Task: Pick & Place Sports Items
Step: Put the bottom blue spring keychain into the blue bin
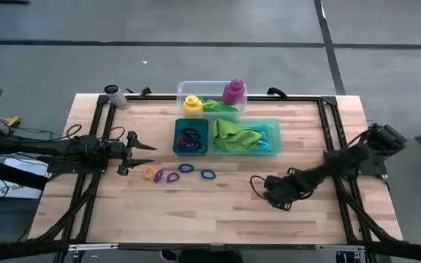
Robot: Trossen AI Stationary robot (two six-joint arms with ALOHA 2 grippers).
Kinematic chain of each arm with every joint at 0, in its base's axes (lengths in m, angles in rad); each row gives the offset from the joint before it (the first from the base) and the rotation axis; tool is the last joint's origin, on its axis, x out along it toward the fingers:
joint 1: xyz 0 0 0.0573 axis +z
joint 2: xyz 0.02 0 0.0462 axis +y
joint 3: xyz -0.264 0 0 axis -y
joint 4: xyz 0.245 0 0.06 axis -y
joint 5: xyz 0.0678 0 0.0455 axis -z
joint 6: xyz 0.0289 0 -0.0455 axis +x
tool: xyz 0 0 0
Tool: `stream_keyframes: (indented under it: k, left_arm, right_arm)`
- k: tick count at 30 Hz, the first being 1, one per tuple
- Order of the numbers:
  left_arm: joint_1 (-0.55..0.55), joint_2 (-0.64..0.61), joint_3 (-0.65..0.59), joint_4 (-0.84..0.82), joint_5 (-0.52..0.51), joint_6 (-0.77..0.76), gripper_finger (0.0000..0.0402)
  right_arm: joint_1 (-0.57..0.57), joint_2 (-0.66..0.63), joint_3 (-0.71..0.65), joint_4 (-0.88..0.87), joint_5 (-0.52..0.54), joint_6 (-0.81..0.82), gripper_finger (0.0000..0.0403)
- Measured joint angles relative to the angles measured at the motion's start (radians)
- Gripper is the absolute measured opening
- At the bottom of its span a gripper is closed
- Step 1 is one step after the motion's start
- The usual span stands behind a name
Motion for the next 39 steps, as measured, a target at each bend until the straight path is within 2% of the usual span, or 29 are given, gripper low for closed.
stream_keyframes:
  k: [8, 17, 22, 25, 30, 39]
  left_arm:
    - [0.000, 0.000, 0.000, 0.000, 0.000, 0.000, 0.0236]
    - [0.000, 0.000, 0.000, 0.000, 0.000, 0.000, 0.0236]
    - [0.000, 0.000, 0.000, 0.000, 0.000, 0.000, 0.0236]
    - [0.000, 0.000, 0.000, 0.000, 0.000, 0.000, 0.0236]
    - [0.000, 0.000, 0.000, 0.000, 0.000, 0.000, 0.0236]
    - [0.000, 0.000, 0.000, 0.000, 0.000, 0.000, 0.0236]
  right_arm:
    - [-0.020, 0.053, 0.006, 0.004, -0.061, 0.000, 0.0111]
    - [-0.019, 0.060, 0.004, 0.027, -0.036, 0.000, 0.0006]
    - [-0.017, 0.032, -0.006, 0.082, 0.001, 0.000, 0.0005]
    - [-0.020, 0.005, 0.000, 0.230, 0.042, 0.000, 0.0002]
    - [-0.019, -0.059, -0.003, 0.264, 0.124, -0.004, 0.0001]
    - [-0.028, -0.140, -0.001, 0.405, 0.336, -0.120, 0.0000]
